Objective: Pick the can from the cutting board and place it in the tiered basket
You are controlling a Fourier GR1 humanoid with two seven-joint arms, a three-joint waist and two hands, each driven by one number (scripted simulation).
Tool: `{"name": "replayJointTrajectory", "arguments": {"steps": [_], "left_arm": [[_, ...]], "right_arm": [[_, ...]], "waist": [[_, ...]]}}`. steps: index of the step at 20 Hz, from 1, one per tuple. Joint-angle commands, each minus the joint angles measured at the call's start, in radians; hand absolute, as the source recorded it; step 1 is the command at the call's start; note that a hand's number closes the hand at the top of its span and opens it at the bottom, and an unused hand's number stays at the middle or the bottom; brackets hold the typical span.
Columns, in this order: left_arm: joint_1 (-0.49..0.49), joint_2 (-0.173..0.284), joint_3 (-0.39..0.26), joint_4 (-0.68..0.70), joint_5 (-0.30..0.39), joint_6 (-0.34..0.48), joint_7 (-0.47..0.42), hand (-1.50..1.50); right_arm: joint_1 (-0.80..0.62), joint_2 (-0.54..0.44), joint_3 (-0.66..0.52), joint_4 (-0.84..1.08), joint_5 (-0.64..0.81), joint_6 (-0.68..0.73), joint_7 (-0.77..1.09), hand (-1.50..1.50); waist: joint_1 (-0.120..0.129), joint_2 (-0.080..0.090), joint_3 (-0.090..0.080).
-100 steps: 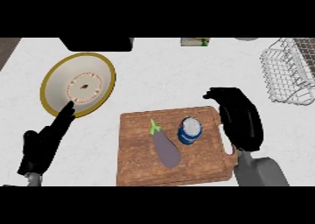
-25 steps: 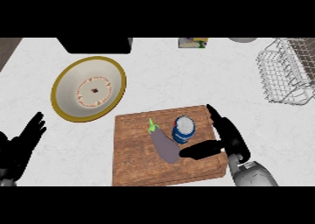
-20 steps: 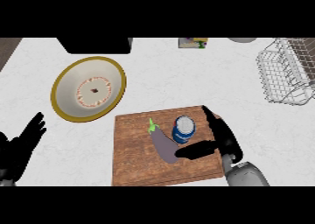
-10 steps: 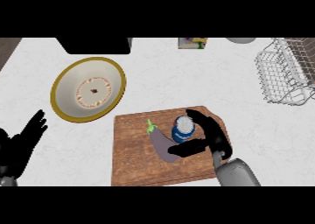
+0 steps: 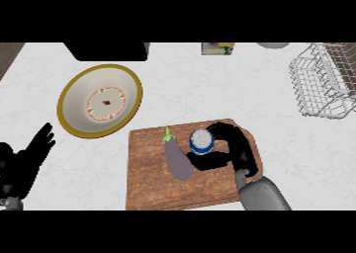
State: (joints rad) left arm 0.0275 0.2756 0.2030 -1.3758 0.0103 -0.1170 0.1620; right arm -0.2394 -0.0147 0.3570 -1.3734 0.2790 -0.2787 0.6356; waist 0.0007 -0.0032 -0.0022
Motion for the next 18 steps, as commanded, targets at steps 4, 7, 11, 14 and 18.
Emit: {"name": "replayJointTrajectory", "arguments": {"steps": [4, 7, 11, 14, 18], "left_arm": [[0.0, 0.003, 0.015, 0.016, -0.008, -0.015, -0.002, 0.0], [0.034, 0.002, 0.011, -0.016, -0.006, -0.015, -0.003, 0.0], [0.025, 0.013, 0.003, -0.027, -0.002, -0.034, 0.003, 0.0], [-0.005, 0.015, 0.029, 0.005, 0.0, -0.009, 0.015, 0.0], [0.024, 0.012, 0.033, 0.0, 0.009, -0.023, -0.007, 0.0]], "right_arm": [[0.107, -0.04, -0.007, -0.237, 0.099, -0.038, 0.145, 1.5], [0.004, -0.052, 0.133, -0.202, 0.313, -0.034, 0.259, 1.5], [-0.114, -0.155, 0.315, -0.147, 0.535, 0.123, 0.274, 1.5], [-0.159, -0.131, 0.385, -0.265, 0.684, 0.184, 0.451, 1.5], [-0.234, -0.127, 0.361, -0.425, 0.832, 0.288, 0.6, 1.5]], "waist": [[-0.005, 0.002, 0.002], [0.002, -0.002, 0.0], [0.031, -0.011, -0.006], [-0.015, -0.012, -0.003], [-0.021, -0.012, -0.001]]}}
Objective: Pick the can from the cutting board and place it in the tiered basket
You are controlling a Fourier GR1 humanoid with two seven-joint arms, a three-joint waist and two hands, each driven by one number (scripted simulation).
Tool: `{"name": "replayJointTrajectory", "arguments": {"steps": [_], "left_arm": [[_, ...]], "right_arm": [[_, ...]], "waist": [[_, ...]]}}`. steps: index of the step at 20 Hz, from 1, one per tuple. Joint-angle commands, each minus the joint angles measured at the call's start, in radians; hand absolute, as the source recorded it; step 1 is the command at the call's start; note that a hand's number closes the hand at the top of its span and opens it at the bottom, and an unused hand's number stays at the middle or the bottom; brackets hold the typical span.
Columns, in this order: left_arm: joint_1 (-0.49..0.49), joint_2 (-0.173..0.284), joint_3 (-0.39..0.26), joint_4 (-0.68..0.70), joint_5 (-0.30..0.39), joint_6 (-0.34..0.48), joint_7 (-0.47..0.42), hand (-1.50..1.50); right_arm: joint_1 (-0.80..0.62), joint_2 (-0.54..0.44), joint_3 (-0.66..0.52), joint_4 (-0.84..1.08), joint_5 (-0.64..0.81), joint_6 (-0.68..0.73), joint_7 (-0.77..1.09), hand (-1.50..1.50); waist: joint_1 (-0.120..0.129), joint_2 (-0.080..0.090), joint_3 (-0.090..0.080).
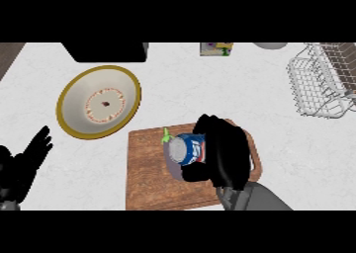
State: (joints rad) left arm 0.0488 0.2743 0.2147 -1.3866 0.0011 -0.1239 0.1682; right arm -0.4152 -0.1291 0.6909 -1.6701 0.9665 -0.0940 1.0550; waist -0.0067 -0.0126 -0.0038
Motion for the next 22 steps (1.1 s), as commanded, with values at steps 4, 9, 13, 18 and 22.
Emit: {"name": "replayJointTrajectory", "arguments": {"steps": [4, 9, 13, 18, 22], "left_arm": [[0.024, -0.011, -0.003, -0.01, -0.017, 0.013, -0.023, 0.0], [0.016, 0.012, 0.014, -0.046, 0.025, -0.034, 0.031, 0.0], [-0.02, -0.013, -0.003, -0.073, 0.012, -0.003, 0.078, 0.0], [-0.029, 0.012, 0.024, -0.016, 0.011, -0.026, 0.022, 0.0], [-0.013, -0.004, 0.024, 0.034, 0.006, -0.037, -0.038, 0.0]], "right_arm": [[-0.108, 0.011, -0.032, -0.297, 0.209, 0.246, 0.233, 1.5], [-0.154, 0.039, -0.198, -0.339, 0.184, 0.309, 0.16, 1.5], [-0.218, 0.028, -0.357, -0.286, 0.147, 0.291, 0.067, 1.5], [-0.302, -0.048, -0.574, -0.168, 0.059, 0.225, -0.12, 1.5], [-0.326, -0.104, -0.653, 0.037, 0.036, 0.144, -0.27, 1.5]], "waist": [[-0.014, 0.002, 0.002], [0.005, 0.009, 0.004], [0.009, 0.011, 0.004], [0.011, 0.014, 0.004], [0.015, 0.016, 0.004]]}}
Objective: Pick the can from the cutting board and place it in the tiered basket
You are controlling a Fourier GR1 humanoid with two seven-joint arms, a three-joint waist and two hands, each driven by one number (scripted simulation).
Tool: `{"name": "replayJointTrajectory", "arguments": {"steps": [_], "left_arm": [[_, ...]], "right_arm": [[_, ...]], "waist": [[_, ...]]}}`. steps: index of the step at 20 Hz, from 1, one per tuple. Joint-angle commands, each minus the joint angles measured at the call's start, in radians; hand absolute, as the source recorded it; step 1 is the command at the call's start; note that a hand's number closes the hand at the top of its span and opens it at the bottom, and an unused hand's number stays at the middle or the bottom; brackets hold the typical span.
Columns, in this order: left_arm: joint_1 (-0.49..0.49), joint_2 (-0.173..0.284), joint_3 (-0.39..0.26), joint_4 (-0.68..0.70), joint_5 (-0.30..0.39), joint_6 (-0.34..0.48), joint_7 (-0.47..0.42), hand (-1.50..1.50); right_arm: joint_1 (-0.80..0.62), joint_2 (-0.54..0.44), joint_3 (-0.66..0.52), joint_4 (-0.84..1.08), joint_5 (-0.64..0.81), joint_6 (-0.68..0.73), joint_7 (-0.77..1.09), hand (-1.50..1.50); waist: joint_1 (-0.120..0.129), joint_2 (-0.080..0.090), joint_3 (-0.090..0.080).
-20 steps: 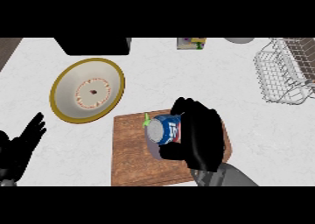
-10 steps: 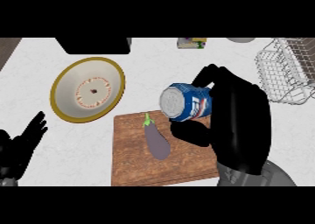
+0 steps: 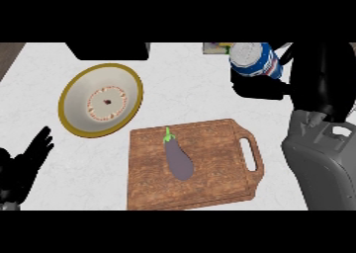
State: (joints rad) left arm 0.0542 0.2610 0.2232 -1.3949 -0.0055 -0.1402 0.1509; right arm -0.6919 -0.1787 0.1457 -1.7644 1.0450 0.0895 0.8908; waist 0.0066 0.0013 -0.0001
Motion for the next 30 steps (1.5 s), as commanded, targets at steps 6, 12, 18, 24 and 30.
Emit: {"name": "replayJointTrajectory", "arguments": {"steps": [6, 12, 18, 24, 30], "left_arm": [[-0.021, 0.021, 0.019, 0.01, 0.01, -0.025, 0.015, 0.0], [-0.018, -0.01, -0.013, 0.046, -0.034, -0.006, -0.053, 0.0], [0.001, -0.023, -0.013, -0.02, -0.029, 0.007, 0.012, 0.0], [-0.063, 0.002, 0.006, 0.055, -0.018, -0.01, -0.008, 0.0], [-0.053, -0.023, -0.018, 0.001, -0.035, 0.014, 0.019, 0.0]], "right_arm": [[-0.121, -0.106, -0.23, 0.378, -0.104, -0.206, -0.322, 1.5], [-0.268, -0.169, -0.403, 0.618, -0.305, -0.237, -0.508, 1.5], [-0.33, -0.183, -0.422, 0.851, -0.32, -0.311, -0.64, 1.5], [-0.338, -0.397, -0.204, 0.958, 0.024, -0.267, -0.684, 1.5], [-0.416, -0.491, -0.186, 1.159, 0.087, -0.3, -0.859, 1.5]], "waist": [[0.009, 0.004, 0.001], [0.018, 0.009, 0.0], [0.013, 0.002, 0.0], [0.03, 0.013, -0.002], [0.041, 0.013, 0.001]]}}
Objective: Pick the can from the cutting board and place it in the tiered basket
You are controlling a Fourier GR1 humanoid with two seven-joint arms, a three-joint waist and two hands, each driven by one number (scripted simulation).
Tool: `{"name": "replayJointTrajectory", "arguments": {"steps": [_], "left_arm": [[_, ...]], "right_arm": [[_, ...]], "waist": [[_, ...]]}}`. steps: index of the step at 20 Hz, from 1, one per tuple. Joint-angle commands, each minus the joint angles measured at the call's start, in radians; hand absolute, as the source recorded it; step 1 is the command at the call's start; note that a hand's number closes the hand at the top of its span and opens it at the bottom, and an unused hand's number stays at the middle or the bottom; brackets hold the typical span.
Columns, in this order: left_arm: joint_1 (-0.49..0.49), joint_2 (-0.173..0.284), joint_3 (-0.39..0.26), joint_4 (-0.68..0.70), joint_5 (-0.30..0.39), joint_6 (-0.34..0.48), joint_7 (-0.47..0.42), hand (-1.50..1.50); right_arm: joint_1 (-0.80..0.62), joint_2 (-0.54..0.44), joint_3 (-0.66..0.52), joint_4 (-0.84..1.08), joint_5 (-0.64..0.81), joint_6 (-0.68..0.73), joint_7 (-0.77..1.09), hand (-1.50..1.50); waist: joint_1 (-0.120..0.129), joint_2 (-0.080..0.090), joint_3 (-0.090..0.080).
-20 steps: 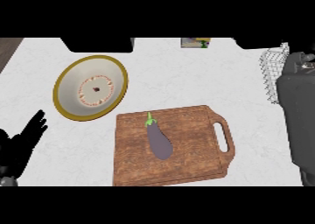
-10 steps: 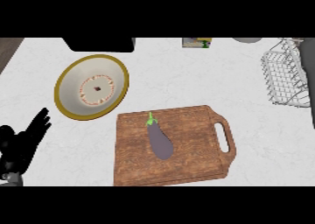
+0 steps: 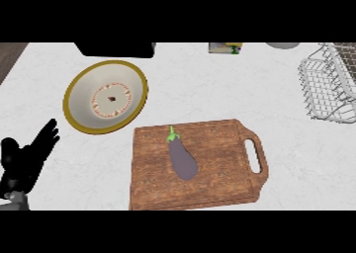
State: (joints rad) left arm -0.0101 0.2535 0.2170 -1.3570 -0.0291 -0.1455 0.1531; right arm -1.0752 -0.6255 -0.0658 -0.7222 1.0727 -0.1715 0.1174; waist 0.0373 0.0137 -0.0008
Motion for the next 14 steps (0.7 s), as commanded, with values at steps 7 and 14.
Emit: {"name": "replayJointTrajectory", "arguments": {"steps": [7, 14], "left_arm": [[0.03, 0.035, 0.014, -0.041, 0.01, -0.035, 0.011, 0.0], [0.001, 0.019, 0.022, -0.002, 0.009, -0.019, -0.004, 0.0]], "right_arm": [[-0.156, -0.093, 0.036, 0.289, 0.112, -0.018, -0.203, 1.5], [-0.218, -0.076, 0.024, 0.427, 0.137, 0.065, -0.156, 1.5]], "waist": [[0.007, -0.001, 0.001], [0.002, 0.001, 0.001]]}}
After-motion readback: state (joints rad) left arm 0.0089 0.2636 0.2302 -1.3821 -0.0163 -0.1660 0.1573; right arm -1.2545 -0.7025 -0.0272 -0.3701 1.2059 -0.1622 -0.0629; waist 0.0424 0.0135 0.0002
